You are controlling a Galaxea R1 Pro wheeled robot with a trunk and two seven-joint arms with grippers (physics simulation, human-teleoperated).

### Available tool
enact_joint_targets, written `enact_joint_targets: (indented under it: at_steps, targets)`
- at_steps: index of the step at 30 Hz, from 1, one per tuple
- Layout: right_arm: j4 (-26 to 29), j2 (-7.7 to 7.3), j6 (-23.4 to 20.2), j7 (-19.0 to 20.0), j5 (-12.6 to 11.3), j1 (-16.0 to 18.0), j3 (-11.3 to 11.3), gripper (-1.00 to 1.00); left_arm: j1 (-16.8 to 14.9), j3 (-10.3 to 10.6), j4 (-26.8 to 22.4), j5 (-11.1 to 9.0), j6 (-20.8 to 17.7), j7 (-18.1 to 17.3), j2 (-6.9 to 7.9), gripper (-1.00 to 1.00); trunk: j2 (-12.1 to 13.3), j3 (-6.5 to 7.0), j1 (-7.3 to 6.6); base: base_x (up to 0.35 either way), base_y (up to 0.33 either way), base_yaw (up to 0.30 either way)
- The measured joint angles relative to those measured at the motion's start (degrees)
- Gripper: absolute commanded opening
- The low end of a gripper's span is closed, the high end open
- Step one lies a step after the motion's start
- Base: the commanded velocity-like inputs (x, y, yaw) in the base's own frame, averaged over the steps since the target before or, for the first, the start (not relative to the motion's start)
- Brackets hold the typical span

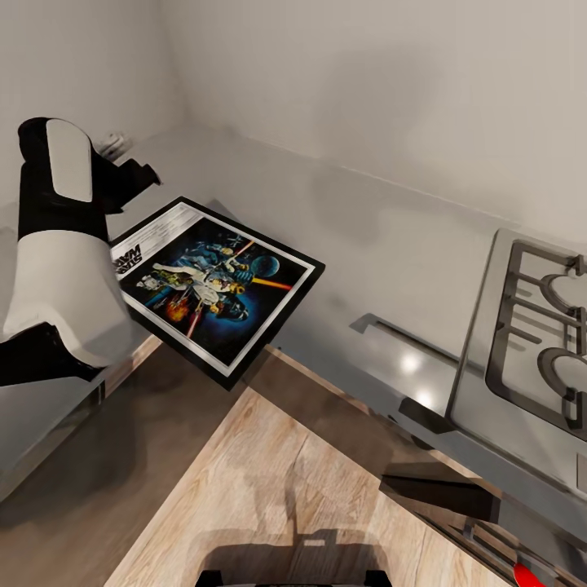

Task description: Pick up the poster from the kitchen countertop and hang it on one of the wall nails in the kitchen.

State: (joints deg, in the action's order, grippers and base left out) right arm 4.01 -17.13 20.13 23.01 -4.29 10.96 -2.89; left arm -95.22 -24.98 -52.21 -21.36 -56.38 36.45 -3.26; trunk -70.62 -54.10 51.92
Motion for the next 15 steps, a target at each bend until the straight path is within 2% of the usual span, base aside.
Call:
enact_joint_targets:
  at_steps: [15]
  targets:
    - [0.00,0.00,0.00,0.00,0.00,0.00,0.00,1.00,0.00,-0.04,0.47,0.05,0.00,0.05,1.20,1.00,0.00,0.00,0.00,0.000,0.000,0.000]
